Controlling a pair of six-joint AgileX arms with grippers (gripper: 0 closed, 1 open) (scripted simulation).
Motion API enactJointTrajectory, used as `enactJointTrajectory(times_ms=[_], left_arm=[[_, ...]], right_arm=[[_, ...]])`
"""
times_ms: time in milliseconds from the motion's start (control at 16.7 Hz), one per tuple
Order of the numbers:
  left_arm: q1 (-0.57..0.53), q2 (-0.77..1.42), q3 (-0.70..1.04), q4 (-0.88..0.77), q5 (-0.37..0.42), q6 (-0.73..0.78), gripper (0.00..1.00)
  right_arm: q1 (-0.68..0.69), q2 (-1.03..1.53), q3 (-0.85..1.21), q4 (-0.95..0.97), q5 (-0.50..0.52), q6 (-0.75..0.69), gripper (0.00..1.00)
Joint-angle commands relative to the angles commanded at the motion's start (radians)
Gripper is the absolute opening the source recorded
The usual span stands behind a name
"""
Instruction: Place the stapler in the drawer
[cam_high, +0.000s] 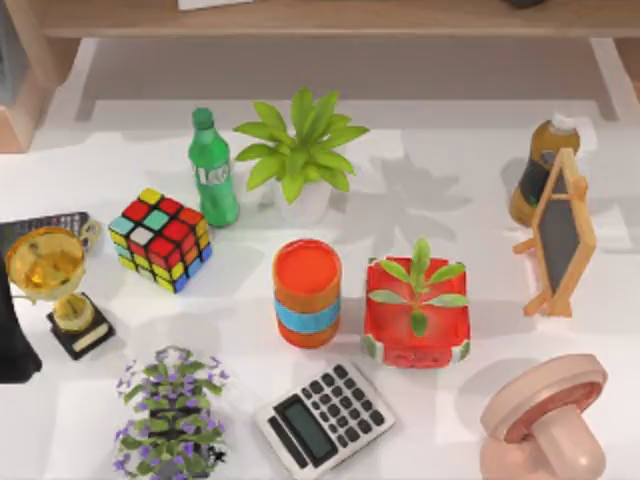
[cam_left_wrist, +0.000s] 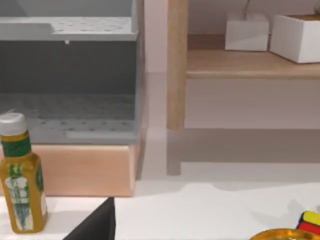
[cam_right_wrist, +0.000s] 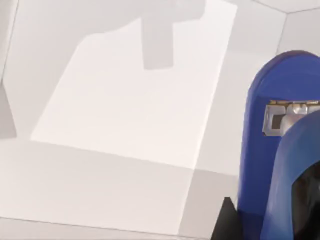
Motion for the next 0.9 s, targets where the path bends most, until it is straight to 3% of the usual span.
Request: enactJointTrajectory(times_ms=[300,900], left_arm=[[0.000,0.000,0.000,0.000,0.000,0.000,1.00],[0.000,0.000,0.000,0.000,0.000,0.000,1.00]], right_arm=[[-0.002,-0.002,-0.015,0.023,-0.007,-0.005,0.00],[-0.086,0.263,-0.083,-0.026,-0.125,0.234,0.00]])
